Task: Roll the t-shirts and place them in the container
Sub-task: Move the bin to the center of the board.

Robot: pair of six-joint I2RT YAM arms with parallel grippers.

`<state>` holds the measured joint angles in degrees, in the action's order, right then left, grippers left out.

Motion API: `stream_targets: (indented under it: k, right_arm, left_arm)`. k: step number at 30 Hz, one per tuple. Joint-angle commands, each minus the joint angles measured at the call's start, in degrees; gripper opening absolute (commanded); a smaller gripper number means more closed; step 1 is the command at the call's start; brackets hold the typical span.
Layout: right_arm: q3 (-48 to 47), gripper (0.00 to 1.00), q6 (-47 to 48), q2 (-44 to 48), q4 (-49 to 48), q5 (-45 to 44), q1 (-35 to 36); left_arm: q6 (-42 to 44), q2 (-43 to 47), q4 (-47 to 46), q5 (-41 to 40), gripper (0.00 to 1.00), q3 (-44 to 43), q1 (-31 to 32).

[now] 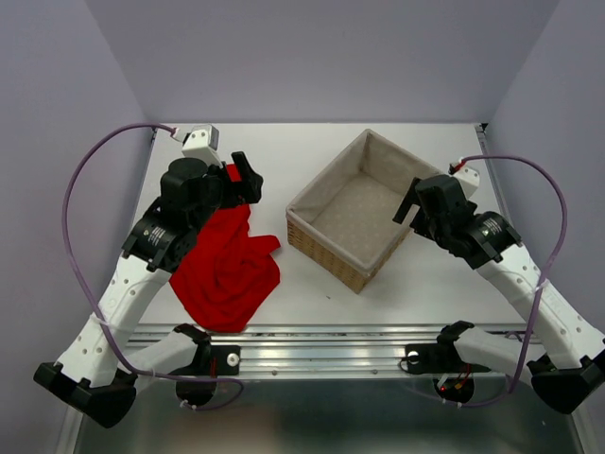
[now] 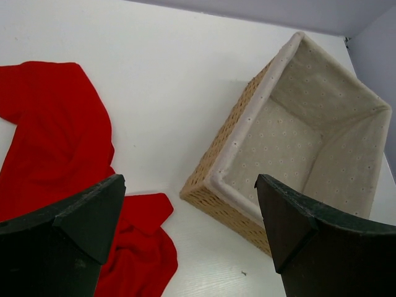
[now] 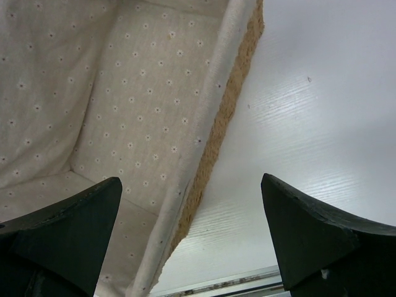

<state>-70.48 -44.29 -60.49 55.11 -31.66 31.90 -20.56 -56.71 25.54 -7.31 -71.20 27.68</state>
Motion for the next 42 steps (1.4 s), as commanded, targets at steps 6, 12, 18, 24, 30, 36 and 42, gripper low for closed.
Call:
stream_targets:
  k: [6,12,18,24,30,36,42]
  right_arm:
    - [9.83,1.0,-4.05,0.29,-9.3,7.48,0.0]
    - [10.98,0.94,-3.78,-3.4,-13.54,8.11,0.0]
    - [9.4,0.67,-3.87,-6.66,-14.59,6.53,0.0]
    - [7.37,0.35,-6.85,-8.5,-13.81,4.24,0.0]
    - [7.63,0.08,-11.25,-9.3,-12.75,3.19,0.0]
    - [7.99,0.01,-19.51,-7.54,-11.52,-2.08,-0.52]
    - [5.71,0.01,-23.21,-7.62,-10.73,-9.38,-1.75]
  left_arm:
    - [-1.77,-0.16,-0.84,2.57,0.99,1.85,0.09]
    - [-1.77,-0.6,-0.58,2.21,0.99,1.94,0.09]
    - [-1.59,-1.3,-0.49,2.39,0.99,1.77,0.09]
    - [-0.19,-2.0,0.47,1.78,0.99,0.89,0.09]
    - [0.78,-2.09,0.83,1.25,0.99,0.18,0.18]
    - [1.13,-2.35,-0.14,1.77,0.99,0.1,0.18]
    - [1.75,-3.06,-0.23,2.48,0.99,0.18,0.09]
